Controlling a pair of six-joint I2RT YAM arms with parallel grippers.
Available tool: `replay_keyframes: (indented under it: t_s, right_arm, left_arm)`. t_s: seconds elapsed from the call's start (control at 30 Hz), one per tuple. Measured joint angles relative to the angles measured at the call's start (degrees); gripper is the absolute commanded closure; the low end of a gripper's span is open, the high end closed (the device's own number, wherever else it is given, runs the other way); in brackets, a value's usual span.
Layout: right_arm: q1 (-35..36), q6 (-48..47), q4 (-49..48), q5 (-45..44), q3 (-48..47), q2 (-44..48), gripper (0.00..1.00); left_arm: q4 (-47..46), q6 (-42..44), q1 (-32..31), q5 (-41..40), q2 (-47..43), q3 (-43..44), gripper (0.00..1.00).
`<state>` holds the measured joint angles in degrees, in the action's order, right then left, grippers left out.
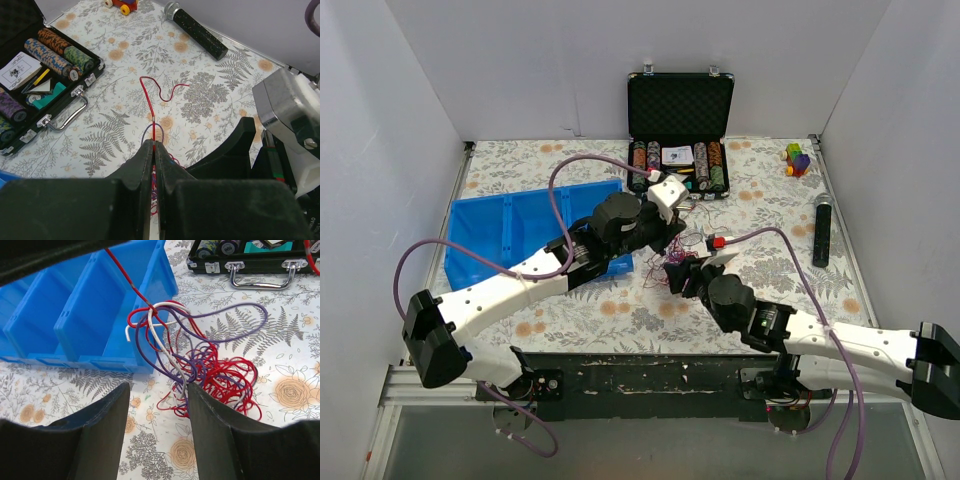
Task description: Untangle the cables
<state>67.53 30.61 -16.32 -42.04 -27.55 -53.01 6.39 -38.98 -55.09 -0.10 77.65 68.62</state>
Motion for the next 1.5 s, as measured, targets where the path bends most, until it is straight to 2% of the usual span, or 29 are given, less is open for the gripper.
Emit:
replay_keyframes:
  t_s: [0.2, 0.43, 0.57, 0.93, 1.27, 1.4, 1.5]
  right_arm:
    - [0.0, -1.9, 3.1, 0.11, -0.7, 0.35, 0.44]
    - [-0.17, -6.38, 6.97, 3.1, 1.22, 13.09, 0.39]
    - [-0.72, -7.76, 8.04, 4.76, 2.43, 16.35, 0.37]
    - [-1.7, -11.96, 7.74, 8.52, 2.8, 10.62, 0.36]
    - [-2.82, -12.59, 0.57, 11.52, 2.78, 6.43, 0.37]
    - [-2.97, -12.5, -0.76, 11.41, 2.32, 4.83, 0.45]
    - [-3.23, -12.0, -0.81, 9.97, 1.2, 2.89, 0.64]
  left_arm:
    - [-0.39, 0.9, 0.0, 1.46, -0.63, -1.27, 1.0]
    - [-0.61, 2.1, 0.0, 1.92, -2.38, -2.29, 1.0]
    - [-0.76, 2.23, 0.0, 2.51, -2.78, -2.75, 1.0]
    - [-0.85, 2.8, 0.0, 4.09, -2.91, -3.76, 1.0]
    - [-1.03, 2.82, 0.0, 4.46, -3.04, -4.42, 1.0]
    - [-1.05, 2.82, 0.0, 4.63, -3.06, -4.5, 1.0]
    - [-1.09, 2.82, 0.0, 4.7, -3.1, -4.5, 1.0]
